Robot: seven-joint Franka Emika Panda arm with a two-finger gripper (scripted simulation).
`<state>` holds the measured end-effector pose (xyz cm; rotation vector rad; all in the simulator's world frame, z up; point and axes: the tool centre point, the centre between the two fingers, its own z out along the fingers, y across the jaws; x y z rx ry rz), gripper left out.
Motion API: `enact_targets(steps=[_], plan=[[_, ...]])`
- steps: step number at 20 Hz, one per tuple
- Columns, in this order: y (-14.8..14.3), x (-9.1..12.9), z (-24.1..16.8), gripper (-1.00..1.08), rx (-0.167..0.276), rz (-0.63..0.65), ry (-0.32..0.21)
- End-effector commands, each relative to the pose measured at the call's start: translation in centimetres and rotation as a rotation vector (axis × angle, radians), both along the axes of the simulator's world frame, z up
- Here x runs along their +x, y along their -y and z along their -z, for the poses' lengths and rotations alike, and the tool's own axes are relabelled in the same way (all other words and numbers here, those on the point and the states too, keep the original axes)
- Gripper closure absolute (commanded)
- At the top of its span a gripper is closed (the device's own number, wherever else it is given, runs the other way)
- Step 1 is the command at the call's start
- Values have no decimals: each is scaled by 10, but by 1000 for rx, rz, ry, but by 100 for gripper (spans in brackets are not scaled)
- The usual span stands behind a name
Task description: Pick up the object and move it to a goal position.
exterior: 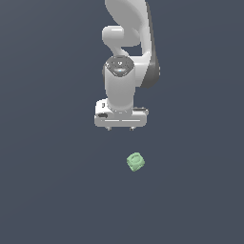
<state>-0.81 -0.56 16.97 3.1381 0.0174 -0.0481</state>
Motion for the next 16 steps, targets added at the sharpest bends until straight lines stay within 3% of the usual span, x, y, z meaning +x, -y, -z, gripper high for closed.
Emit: enact_targets(steps=[1, 8, 16], plan=[[-2, 2, 2, -92, 0, -13, 0], [-13, 22, 14, -92, -3, -112, 4], [-40, 59, 44, -92, -1, -320, 14]])
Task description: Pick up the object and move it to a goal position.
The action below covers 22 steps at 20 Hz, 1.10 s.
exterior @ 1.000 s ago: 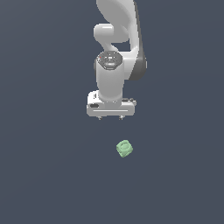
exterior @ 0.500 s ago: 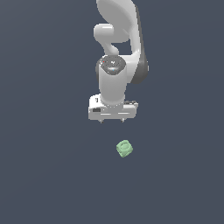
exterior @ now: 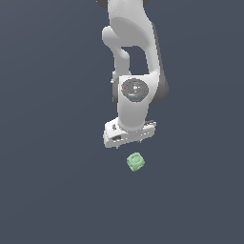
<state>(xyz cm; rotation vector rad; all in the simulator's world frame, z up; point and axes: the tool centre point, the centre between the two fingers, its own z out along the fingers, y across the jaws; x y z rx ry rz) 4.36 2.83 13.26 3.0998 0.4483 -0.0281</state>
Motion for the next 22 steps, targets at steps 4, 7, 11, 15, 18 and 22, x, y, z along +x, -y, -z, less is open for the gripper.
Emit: enact_targets(steps=[4, 7, 11, 15, 18, 22], plan=[[-19, 23, 22, -92, 6, -139, 7], [-26, 31, 31, -92, 9, -192, 10], [-32, 38, 39, -92, 12, -238, 13], [-35, 41, 43, -92, 14, -258, 15], [-35, 40, 43, -92, 14, -254, 14], [-35, 40, 53, -92, 14, -255, 14]])
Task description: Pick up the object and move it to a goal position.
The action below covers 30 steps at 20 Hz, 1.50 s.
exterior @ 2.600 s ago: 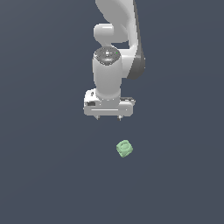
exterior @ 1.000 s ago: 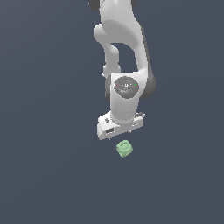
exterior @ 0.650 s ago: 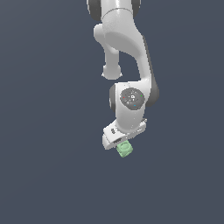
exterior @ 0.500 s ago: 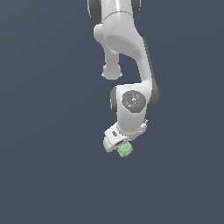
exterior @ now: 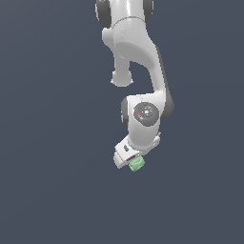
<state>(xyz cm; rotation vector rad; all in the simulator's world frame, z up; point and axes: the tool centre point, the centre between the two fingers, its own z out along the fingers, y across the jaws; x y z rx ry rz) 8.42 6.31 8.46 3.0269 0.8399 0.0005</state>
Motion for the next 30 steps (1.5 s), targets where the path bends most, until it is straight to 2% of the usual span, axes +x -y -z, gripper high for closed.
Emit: enact_targets(steps=[1, 7, 13, 14, 30], plan=[[0, -1, 9, -92, 0, -1, -1], [0, -1, 40, -92, 0, -4, 0], [0, 1, 45, -92, 0, -4, 0], [0, 1, 45, 108, 0, -4, 0], [-3, -4, 41, 108, 0, -4, 0]])
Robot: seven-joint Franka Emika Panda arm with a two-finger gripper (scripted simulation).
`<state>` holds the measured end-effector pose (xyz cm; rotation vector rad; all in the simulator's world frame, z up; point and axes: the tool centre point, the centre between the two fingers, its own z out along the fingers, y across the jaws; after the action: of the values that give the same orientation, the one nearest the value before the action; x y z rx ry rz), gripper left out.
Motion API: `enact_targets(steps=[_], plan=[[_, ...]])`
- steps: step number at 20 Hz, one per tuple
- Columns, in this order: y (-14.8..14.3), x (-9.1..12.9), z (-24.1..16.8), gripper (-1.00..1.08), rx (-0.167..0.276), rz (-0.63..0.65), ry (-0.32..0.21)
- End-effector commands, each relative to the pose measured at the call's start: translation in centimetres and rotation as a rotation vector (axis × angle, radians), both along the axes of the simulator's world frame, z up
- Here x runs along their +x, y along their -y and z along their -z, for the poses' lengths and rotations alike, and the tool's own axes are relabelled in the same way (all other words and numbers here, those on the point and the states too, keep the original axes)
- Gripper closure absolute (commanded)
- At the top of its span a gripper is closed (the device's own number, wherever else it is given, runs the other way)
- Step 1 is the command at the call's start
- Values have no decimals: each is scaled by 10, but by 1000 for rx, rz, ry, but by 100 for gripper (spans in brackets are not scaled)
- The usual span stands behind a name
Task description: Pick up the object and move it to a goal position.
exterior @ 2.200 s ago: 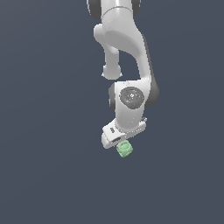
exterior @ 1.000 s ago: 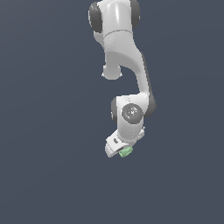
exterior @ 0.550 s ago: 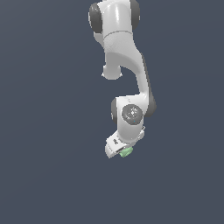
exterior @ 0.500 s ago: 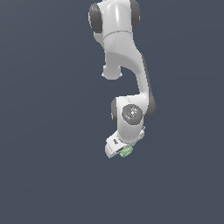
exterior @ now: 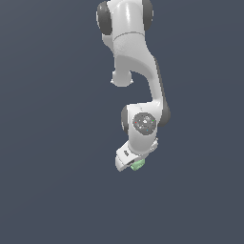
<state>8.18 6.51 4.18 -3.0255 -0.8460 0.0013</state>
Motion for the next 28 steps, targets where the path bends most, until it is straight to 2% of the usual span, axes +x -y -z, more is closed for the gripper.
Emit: enact_targets(steps=[1, 7, 12, 28], plan=[[-3, -3, -4, 108, 0, 0, 1], [-14, -17, -19, 108, 0, -1, 1], [-29, -38, -41, 108, -1, -1, 1], [-107, -139, -153, 108, -4, -1, 1]])
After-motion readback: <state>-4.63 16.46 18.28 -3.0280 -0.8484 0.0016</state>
